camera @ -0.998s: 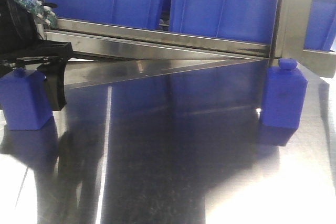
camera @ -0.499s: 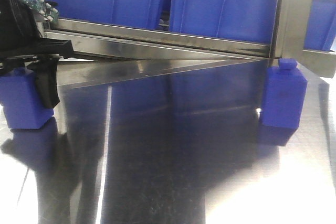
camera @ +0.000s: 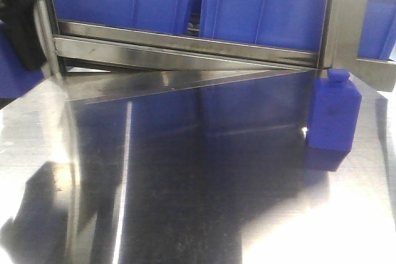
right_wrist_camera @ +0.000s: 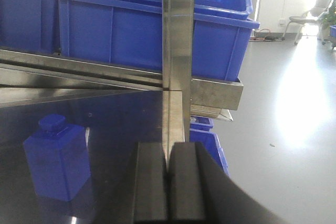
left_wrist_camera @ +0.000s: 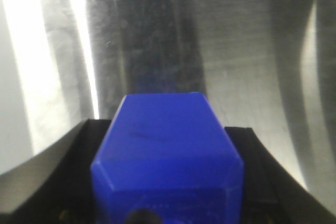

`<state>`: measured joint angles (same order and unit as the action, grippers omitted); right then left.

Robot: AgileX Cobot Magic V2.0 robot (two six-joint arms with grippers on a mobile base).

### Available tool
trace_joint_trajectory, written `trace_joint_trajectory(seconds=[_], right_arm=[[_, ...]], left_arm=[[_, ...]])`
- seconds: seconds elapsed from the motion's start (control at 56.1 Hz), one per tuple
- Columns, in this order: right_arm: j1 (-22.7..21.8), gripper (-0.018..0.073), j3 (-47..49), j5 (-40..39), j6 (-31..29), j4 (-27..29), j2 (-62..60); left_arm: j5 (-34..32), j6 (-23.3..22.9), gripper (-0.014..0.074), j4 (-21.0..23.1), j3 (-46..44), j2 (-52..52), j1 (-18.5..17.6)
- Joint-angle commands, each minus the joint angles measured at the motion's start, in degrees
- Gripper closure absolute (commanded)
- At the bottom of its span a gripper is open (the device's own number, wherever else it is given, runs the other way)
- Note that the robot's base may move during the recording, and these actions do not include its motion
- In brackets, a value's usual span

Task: Pick and sort blue part to right shelf
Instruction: 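Grasp the blue bottle-shaped part nearest the left gripper and lift it, then lower the right gripper over the other blue bottle-shaped part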

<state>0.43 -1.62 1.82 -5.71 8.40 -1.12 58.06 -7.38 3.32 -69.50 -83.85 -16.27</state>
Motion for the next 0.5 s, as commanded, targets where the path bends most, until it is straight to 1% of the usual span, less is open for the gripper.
trace_joint_trajectory(seconds=[0.0,0.125,0.232,0.374,0.481], right_arm=[[0.09,0.0503,0.4,-4.69,0.06,-0.42,-0.5],[0.09,0.0503,0.4,-4.69,0.06,-0.37,-0.5],[0.09,0.0503,0.4,-4.69,0.06,-0.37,-0.5],[0.09,0.0503,0.59,-4.89,0.06,-0.37,-0.5],[0.09,0.0502,2.76,-4.56,0.06,-0.37,-0.46]], left_arm=[[-4.57,0.1,0.0234,0.03,3.14,7.48,-0.37],[-8.34,0.19,0.0222,0.03,9.05,14.96,-0.37],[-13.17,0.19,0.0222,0.03,14.2,22.02,-0.37],[-20.72,0.19,0.0222,-0.09,20.98,32.01,-0.37],[-26.3,0.19,0.0222,-0.16,26.44,39.04,-0.37]])
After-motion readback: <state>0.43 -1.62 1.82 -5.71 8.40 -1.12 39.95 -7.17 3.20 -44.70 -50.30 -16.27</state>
